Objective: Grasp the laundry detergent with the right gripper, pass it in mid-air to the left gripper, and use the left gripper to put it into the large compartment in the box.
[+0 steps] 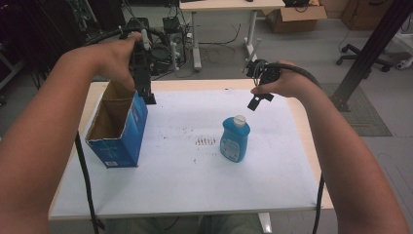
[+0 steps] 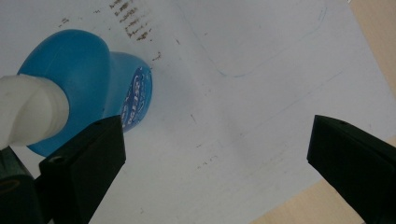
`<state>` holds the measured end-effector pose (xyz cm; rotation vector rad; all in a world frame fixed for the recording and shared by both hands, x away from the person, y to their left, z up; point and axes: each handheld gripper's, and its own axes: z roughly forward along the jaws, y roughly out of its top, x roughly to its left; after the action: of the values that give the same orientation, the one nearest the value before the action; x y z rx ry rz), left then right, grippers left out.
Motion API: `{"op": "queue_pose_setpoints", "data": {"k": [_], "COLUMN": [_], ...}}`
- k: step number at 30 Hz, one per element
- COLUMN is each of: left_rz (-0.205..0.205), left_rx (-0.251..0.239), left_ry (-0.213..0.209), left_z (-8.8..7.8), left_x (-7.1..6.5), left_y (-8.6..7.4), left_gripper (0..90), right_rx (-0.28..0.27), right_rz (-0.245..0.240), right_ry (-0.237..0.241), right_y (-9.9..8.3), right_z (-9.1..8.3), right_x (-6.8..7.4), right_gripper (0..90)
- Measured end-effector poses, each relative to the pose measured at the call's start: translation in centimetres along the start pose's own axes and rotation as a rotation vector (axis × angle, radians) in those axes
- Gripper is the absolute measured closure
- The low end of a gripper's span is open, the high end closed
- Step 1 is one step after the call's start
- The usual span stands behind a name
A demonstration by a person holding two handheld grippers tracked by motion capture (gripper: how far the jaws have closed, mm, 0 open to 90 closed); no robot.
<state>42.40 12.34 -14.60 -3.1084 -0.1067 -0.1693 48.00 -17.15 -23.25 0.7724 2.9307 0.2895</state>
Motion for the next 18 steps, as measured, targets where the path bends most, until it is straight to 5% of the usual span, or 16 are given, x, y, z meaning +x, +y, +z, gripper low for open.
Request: {"op": "queue_pose_setpoints", "data": {"k": [18], "left_rz": [0.087], "left_rx": [0.041], "left_ry": [-0.009], "left_z": [0.5], "left_x": [-5.6], "left_y": [1.0], "left_gripper": [0.4], "right_rx": [-0.021], "right_rz": [0.040], "right_ry": [-0.008], "right_y": [-4.3], "right_z": [-0.9], "right_x": [0.2], "right_gripper": [4.7]}}
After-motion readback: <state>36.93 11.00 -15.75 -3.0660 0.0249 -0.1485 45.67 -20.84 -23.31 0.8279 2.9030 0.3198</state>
